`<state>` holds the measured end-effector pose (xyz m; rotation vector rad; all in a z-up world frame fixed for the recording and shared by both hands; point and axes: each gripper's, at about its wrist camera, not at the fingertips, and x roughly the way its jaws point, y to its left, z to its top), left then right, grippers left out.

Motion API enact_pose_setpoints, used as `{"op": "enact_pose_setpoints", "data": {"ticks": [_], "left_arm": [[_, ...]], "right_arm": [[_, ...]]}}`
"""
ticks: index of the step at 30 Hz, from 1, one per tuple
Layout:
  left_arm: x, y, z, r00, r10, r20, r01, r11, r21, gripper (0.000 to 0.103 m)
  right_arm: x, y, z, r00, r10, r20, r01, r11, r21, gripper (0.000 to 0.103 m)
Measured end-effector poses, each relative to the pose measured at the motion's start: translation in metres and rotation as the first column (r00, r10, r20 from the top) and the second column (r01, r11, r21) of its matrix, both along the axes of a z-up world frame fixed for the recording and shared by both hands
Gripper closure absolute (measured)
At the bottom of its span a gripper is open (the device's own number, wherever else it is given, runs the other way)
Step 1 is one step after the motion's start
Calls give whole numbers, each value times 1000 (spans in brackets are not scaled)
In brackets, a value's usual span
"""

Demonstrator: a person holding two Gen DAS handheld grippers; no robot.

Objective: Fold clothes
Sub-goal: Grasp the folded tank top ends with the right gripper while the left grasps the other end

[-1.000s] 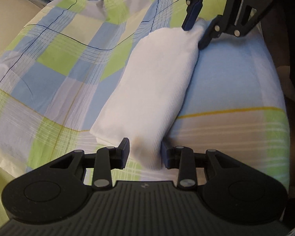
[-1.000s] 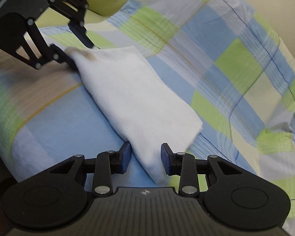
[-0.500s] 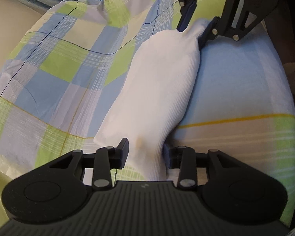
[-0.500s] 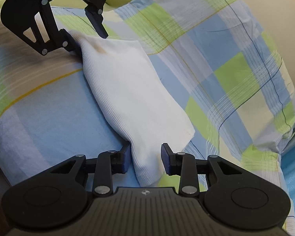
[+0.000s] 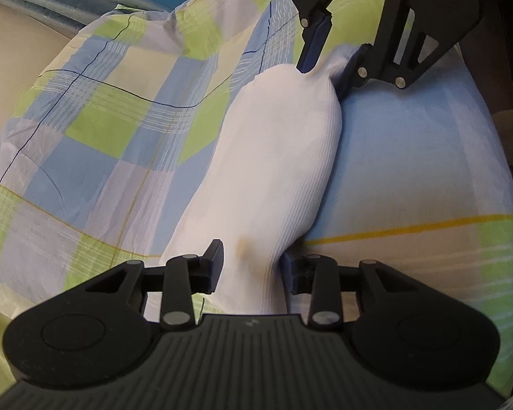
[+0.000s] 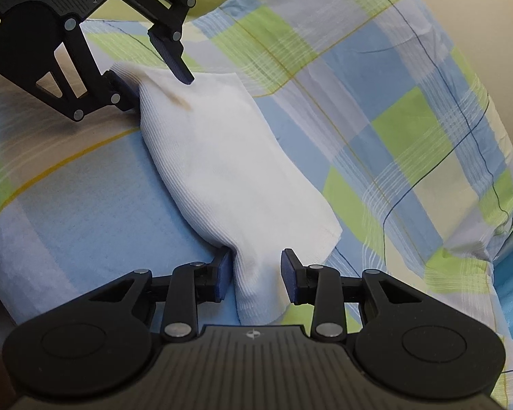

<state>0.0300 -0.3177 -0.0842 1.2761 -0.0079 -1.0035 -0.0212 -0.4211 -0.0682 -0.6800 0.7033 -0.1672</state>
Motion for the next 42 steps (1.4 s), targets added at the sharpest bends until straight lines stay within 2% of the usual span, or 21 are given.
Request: {"op": "enact_pose_setpoints", "data": {"ticks": [3, 6, 9, 11, 16, 18, 21, 24, 26, 29, 32, 34, 35, 42], "left_arm": [[2, -2, -1, 1000, 7, 25, -7, 1000, 2, 64], [4, -4, -1, 999, 25, 33, -25, 1000, 0, 64], [-4, -5, 1, 1000, 4, 13, -4, 1000, -5, 68], [-10, -8, -3, 999, -21, 38, 21, 1000, 6, 70], [-8, -12, -6, 997, -36, 65, 35, 999, 22, 69], [-1, -9, -9, 995, -9, 102, 4, 999, 43, 69], [5, -3, -8, 996, 17, 93, -20, 999, 38, 69], [1, -5, -13, 993, -2, 118, -5, 998, 60, 76], [-1, -8, -16, 990, -14, 139, 4, 997, 74, 77], [2, -8, -16, 992, -4, 127, -4, 998, 64, 77], [4, -8, -15, 994, 8, 109, -14, 998, 59, 81], [4, -9, -15, 996, 10, 90, -17, 997, 78, 92], [4, -9, -16, 996, 11, 89, -18, 996, 83, 94], [4, -8, -12, 998, 23, 66, -28, 997, 72, 95]], "right_arm": [[-1, 0, 0, 1000, 0, 2, 0, 1000, 3, 68], [-2, 0, 1, 1000, 3, 5, -3, 1000, -2, 68], [-1, 4, 3, 1000, 16, 11, -16, 1000, -13, 68], [0, 9, 3, 999, 41, 11, -41, 999, -27, 68], [3, 14, -2, 996, 87, -9, -87, 989, -123, 69], [2, 10, -5, 998, 62, -20, -65, 986, -157, 68], [1, 3, -5, 999, 24, -24, -27, 987, -157, 68], [6, 8, -10, 999, 42, -31, -47, 979, -197, 69], [10, 12, -14, 997, 61, -43, -69, 972, -225, 76], [14, 12, -21, 995, 76, -65, -89, 968, -234, 87], [16, 10, -20, 996, 64, -63, -76, 976, -206, 91], [16, 9, -18, 997, 54, -57, -64, 981, -182, 93], [13, 12, -18, 997, 55, -53, -63, 981, -181, 95], [8, 11, -13, 996, 68, -51, -76, 981, -179, 98]]}}
